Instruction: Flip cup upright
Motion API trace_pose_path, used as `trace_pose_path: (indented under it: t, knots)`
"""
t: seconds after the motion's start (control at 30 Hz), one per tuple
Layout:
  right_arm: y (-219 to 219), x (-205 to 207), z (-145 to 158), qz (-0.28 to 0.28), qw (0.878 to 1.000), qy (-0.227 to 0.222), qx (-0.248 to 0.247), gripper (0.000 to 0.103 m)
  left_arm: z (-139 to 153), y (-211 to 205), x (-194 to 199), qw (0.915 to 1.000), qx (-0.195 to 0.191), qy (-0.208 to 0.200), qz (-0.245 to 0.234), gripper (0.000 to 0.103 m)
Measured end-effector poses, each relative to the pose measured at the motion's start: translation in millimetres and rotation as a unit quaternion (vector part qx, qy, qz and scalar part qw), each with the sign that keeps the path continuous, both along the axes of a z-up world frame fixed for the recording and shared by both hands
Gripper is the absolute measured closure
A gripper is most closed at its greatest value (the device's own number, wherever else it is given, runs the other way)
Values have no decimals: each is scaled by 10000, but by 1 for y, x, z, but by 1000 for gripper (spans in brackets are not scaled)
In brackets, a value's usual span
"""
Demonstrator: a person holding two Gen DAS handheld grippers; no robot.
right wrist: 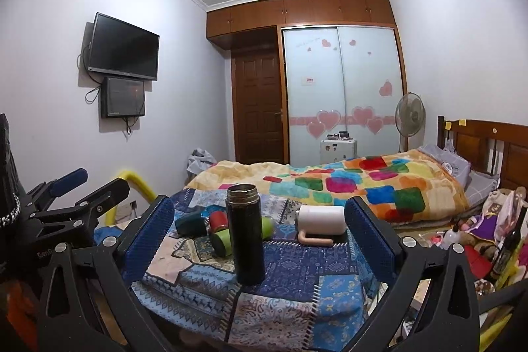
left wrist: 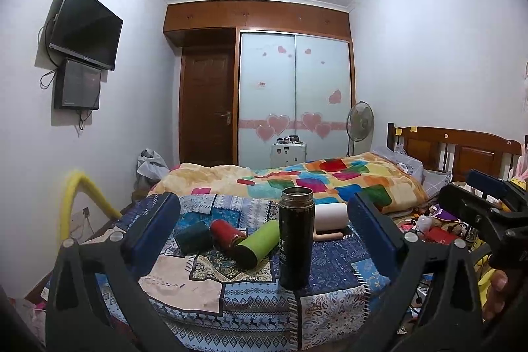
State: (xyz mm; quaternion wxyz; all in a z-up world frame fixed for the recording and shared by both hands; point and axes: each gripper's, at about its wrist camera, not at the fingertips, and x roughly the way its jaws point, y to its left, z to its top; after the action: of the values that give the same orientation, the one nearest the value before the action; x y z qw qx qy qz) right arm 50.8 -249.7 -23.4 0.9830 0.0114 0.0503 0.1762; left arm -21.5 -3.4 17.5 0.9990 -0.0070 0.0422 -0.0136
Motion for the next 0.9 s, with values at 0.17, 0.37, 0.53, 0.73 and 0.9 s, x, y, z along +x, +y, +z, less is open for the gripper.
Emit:
trace_pose_path:
  t: [0.17,0.37,0.53,0.73,0.9]
  knots:
    - [-1,0,-1,5,10000,34,27,0,-1,-1,0,10000,20,5,-7,0]
    - [-2,0,0,-7,10000,40,38,0,-3,-3,1,10000,50,8,-36,0]
    - [-2,0,0,-11,10000,67,66,0,-2,-3,1,10000,83,-13,-41,0]
    - [-2,1,1,-6,9999,81,70,0,-1,-4,0,9999,108,-31,-25,0]
    - [-2,1,1,-12,9999,81,68,0,-1,-4,1,9999,108,-15,-54,0]
